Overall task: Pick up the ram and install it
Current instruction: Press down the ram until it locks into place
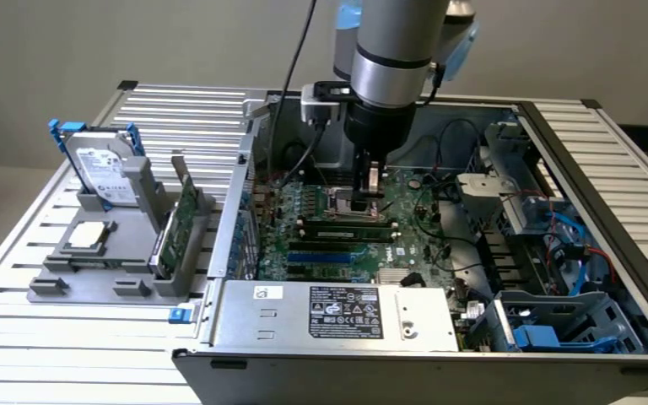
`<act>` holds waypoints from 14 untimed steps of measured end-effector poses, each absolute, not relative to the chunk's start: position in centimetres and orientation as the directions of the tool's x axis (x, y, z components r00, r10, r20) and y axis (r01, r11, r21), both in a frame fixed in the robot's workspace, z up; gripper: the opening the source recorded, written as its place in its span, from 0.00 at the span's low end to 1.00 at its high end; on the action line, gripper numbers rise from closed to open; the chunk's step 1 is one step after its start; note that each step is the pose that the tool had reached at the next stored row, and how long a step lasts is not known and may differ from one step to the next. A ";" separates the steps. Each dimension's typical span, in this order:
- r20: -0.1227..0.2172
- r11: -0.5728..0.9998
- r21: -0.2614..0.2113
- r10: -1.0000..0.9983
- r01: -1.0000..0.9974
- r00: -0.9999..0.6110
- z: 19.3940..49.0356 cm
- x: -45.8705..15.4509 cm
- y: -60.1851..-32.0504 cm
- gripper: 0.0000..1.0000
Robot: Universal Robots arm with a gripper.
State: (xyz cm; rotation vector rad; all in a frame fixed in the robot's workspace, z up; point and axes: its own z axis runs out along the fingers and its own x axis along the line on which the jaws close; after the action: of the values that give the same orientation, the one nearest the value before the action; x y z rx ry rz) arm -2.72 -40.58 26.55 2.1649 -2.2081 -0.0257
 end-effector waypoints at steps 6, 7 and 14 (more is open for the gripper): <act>0.023 0.020 0.047 -1.000 -0.999 -0.019 26.8 -2.5 -40.6 0.11; 0.023 0.020 0.047 -1.000 -0.999 -0.019 26.8 -2.5 -40.6 0.11; 0.023 0.020 0.047 -1.000 -0.999 -0.019 26.8 -2.5 -40.6 0.11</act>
State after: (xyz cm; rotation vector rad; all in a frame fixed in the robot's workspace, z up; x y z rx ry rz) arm -2.54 -40.64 26.79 2.1646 -2.2080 -0.0266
